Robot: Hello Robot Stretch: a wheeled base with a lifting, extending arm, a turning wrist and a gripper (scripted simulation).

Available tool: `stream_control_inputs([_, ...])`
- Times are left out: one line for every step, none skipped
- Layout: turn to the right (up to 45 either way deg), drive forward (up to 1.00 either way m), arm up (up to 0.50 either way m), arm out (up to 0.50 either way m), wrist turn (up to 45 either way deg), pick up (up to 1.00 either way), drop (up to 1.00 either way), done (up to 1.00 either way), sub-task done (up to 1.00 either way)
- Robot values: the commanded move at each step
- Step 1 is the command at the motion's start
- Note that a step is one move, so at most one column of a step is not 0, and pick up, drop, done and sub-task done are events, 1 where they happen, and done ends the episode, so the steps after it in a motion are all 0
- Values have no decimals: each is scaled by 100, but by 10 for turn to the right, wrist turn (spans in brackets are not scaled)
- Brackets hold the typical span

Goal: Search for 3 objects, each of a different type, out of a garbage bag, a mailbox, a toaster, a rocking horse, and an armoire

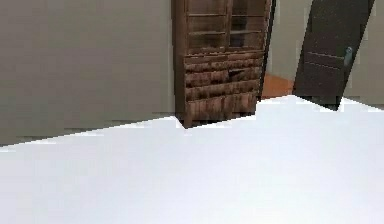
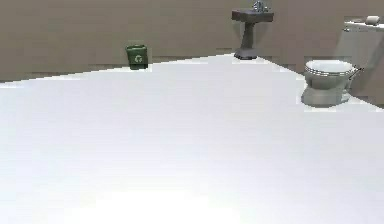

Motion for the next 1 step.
stream_control_inputs([-30, 0, 0, 0, 0, 0, 0, 0, 0])
